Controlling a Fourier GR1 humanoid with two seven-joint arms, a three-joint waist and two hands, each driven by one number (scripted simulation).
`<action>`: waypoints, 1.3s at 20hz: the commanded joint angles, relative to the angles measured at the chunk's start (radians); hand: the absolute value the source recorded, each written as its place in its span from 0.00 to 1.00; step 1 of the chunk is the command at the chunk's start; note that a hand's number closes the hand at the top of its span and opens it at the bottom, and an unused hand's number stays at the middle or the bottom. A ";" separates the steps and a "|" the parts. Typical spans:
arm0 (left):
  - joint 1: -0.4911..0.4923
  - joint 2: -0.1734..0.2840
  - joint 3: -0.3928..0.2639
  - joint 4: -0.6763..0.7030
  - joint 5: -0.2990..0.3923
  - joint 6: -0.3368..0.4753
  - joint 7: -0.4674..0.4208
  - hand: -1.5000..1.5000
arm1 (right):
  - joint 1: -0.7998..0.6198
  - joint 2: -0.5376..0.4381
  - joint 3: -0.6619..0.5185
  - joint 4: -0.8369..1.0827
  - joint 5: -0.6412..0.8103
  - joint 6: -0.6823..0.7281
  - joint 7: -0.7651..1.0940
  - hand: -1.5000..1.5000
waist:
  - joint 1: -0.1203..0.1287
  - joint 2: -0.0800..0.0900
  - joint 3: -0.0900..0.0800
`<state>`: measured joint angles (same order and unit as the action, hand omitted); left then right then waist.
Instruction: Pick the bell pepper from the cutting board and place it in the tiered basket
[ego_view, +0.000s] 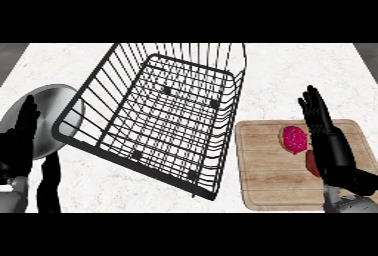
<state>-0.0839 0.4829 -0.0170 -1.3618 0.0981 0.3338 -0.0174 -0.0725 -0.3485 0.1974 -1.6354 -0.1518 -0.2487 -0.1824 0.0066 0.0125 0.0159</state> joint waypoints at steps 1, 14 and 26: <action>0.026 0.001 -0.007 -0.074 0.009 -0.050 0.047 0.50 | 0.004 0.078 0.050 0.001 0.092 -0.067 -0.036 1.00 | -0.002 -0.014 -0.016; -0.005 -0.081 -0.089 -0.140 0.175 -0.216 0.169 0.50 | 0.183 0.143 -0.009 -0.030 0.641 -0.704 0.156 0.00 | -0.030 -0.017 -0.019; 0.018 -0.093 -0.089 -0.186 0.178 -0.209 0.175 0.50 | 0.386 -0.100 -0.011 -0.128 1.121 -0.192 0.690 0.00 | -0.028 -0.008 -0.033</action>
<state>-0.0571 0.3951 -0.1029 -1.5389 0.2760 0.1210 0.1470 0.2499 -0.4037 0.1536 -1.7573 0.8679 -0.6197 0.3753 -0.0277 -0.0048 -0.0161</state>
